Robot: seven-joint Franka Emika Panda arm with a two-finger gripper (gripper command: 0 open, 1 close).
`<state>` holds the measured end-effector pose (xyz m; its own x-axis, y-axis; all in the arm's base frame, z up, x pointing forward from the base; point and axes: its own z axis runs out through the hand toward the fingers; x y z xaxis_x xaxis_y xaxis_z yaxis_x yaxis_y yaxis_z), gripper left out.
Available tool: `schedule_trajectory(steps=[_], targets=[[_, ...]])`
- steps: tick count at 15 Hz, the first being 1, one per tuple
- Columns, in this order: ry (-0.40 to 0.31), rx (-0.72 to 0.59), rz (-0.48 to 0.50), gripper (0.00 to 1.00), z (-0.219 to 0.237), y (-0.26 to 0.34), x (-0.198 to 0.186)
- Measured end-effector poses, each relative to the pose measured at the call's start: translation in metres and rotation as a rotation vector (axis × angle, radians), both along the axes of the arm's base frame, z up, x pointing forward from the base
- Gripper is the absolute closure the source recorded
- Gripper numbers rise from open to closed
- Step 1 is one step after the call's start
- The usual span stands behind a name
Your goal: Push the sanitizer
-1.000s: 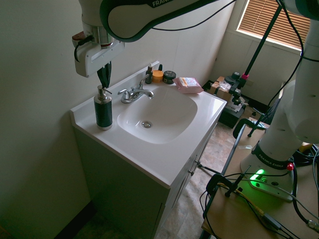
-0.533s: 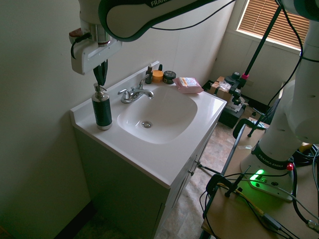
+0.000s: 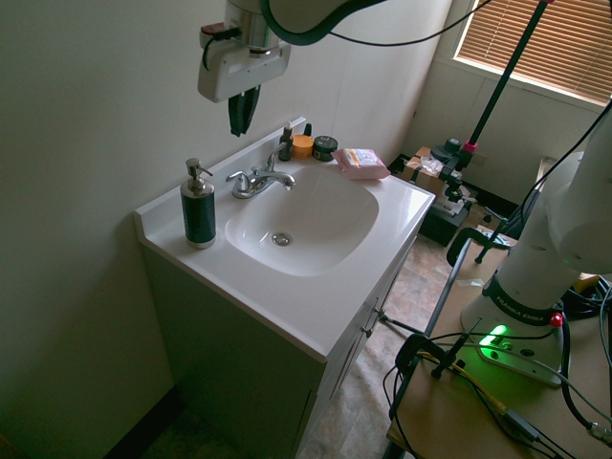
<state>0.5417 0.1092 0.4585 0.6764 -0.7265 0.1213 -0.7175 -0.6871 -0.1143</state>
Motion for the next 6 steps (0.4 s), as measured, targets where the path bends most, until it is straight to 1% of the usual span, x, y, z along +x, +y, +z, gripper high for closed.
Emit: schedule_trajectory(steps=[6], targets=[[0.014, 0.029, -0.037, 0.00, -0.023, -0.065, -0.064]])
